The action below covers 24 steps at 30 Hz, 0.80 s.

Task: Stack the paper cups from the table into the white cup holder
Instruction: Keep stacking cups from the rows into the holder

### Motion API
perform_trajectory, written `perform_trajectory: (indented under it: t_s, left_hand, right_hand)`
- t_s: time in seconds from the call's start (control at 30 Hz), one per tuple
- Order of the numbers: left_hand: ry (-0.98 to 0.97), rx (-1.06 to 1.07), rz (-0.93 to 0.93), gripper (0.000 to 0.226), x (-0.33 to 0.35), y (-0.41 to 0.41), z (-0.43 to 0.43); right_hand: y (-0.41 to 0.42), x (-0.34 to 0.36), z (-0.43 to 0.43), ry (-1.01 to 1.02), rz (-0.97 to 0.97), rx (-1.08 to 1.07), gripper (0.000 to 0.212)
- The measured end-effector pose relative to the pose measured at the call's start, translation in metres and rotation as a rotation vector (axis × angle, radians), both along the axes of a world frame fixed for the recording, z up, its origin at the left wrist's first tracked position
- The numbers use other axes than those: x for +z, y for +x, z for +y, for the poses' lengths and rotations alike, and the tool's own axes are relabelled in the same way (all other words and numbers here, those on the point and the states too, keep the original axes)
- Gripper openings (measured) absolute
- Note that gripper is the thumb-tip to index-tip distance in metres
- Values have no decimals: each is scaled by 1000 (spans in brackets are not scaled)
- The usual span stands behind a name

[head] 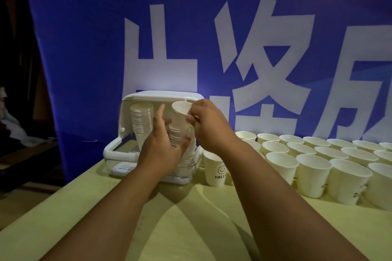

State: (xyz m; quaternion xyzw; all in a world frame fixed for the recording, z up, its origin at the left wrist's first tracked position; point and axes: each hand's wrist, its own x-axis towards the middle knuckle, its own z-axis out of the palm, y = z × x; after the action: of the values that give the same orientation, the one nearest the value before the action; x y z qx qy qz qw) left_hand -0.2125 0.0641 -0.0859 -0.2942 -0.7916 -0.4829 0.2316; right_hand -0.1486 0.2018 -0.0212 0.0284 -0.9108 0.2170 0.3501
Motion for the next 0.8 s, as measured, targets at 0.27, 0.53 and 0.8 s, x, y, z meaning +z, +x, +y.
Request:
perform_trajectory:
  t_s: [0.27, 0.53, 0.8]
  left_hand:
    - [-73, 35, 15, 92, -5, -4, 1]
    - [-60, 30, -10, 50, -3, -9, -6]
    - [-118, 227, 187, 30, 13, 17, -18]
  right_hand:
    - [2, -11, -7, -341, 62, -106, 31]
    - [-5, -26, -8, -383, -30, -129, 36]
    - [31, -23, 7, -346, 2, -247, 9]
